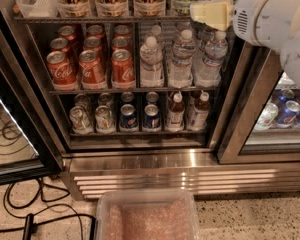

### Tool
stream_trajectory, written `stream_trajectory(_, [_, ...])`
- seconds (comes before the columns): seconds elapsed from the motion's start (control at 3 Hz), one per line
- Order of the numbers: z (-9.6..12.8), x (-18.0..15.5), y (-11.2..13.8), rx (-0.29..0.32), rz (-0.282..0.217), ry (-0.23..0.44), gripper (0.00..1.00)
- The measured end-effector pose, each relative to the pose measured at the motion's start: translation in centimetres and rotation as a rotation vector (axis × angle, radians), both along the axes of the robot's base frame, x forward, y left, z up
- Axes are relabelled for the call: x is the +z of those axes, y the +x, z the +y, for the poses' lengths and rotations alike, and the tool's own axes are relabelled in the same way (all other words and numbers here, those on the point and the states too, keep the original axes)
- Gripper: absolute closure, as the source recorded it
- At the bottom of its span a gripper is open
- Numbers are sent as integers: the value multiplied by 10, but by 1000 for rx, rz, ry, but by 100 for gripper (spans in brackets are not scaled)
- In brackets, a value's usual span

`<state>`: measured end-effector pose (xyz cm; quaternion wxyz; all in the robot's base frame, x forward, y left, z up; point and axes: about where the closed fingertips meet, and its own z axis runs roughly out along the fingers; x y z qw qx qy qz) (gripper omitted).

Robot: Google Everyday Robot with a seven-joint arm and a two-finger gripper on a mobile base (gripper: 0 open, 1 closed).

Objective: Pick green can from top shelf of fridge

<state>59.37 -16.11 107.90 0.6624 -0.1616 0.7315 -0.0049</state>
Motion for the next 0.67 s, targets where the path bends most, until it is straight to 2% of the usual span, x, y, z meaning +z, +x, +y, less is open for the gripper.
stream_trajectory(0.33, [0, 0, 0, 0, 0, 0, 22])
stream_trajectory(0.67, [0, 0, 0, 0, 0, 0, 13])
